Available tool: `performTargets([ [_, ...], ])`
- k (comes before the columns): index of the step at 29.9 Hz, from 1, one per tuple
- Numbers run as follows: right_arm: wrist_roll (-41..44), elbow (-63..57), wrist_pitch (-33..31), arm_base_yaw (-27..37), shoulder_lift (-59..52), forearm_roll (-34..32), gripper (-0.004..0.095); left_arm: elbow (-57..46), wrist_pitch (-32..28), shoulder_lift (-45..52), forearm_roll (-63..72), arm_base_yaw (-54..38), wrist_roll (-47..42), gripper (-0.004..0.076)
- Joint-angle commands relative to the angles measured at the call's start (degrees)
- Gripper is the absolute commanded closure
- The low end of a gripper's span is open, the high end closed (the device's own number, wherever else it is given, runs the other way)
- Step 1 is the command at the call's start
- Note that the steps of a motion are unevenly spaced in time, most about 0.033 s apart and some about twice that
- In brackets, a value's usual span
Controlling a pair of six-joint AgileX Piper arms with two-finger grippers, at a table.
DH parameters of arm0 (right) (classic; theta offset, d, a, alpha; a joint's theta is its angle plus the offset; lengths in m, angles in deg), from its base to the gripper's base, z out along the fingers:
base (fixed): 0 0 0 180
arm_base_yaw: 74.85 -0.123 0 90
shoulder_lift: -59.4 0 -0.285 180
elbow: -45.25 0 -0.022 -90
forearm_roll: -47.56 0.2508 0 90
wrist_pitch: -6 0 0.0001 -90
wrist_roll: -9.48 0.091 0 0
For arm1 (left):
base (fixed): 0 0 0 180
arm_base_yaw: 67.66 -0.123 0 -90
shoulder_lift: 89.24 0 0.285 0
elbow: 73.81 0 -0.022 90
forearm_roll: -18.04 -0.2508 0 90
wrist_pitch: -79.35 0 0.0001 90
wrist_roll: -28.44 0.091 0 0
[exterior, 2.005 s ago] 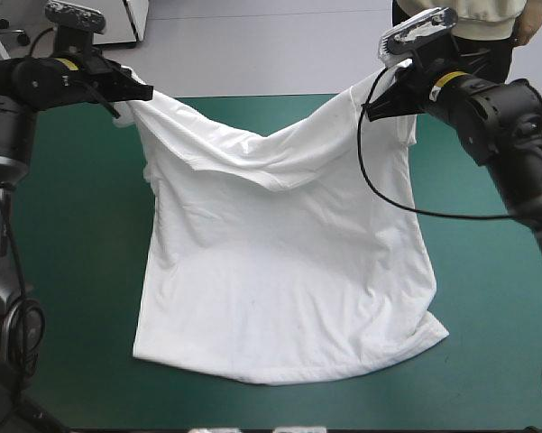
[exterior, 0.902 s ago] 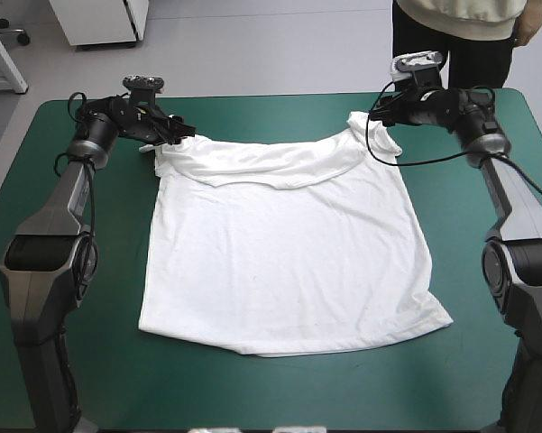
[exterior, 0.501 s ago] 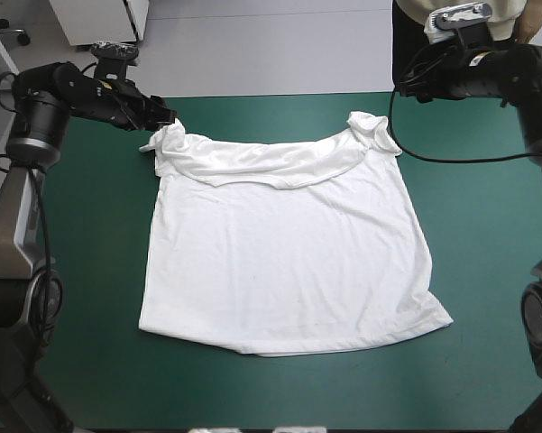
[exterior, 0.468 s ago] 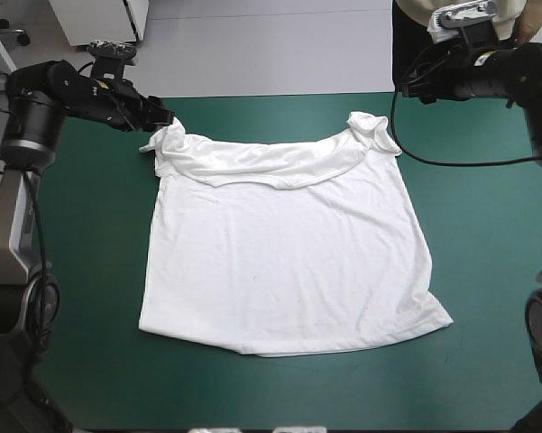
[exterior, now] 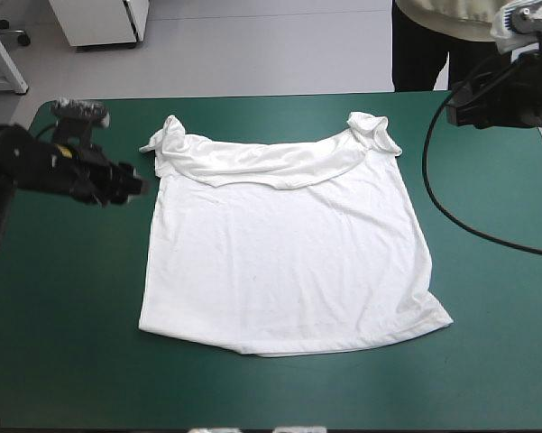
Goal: Fold the cloth
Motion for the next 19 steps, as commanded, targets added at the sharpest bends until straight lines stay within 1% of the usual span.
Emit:
performTargets([
  [1, 1.0, -2.4, 0.4, 0.5, -4.2, -1.1, 0.0382, -12.7, -5.6, 9.5, 2.3, 0.0, -2.2, 0.0307],
  [3, 1.0, -4.6, 0.4, 0.5, -5.8, -1.0, 0.0382, -18.6, -7.4, 13.7, 3.0, 0.0, -3.1, 0.0307],
  [9, 1.3, -11.8, 0.4, 0.5, -8.2, 1.0, 0.0382, -33.5, -8.4, 20.8, 2.0, 0.0, -4.9, 0.0307],
  [13, 1.3, -16.1, 0.5, 0.5, -9.2, 3.5, 0.0382, -41.0, -11.6, 22.1, 2.4, 0.0, -5.1, 0.0307],
  [19, 0.9, -21.2, 0.8, 0.4, -9.6, 3.8, 0.0384, -48.1, -17.1, 21.0, 1.5, 0.0, -4.2, 0.0307],
])
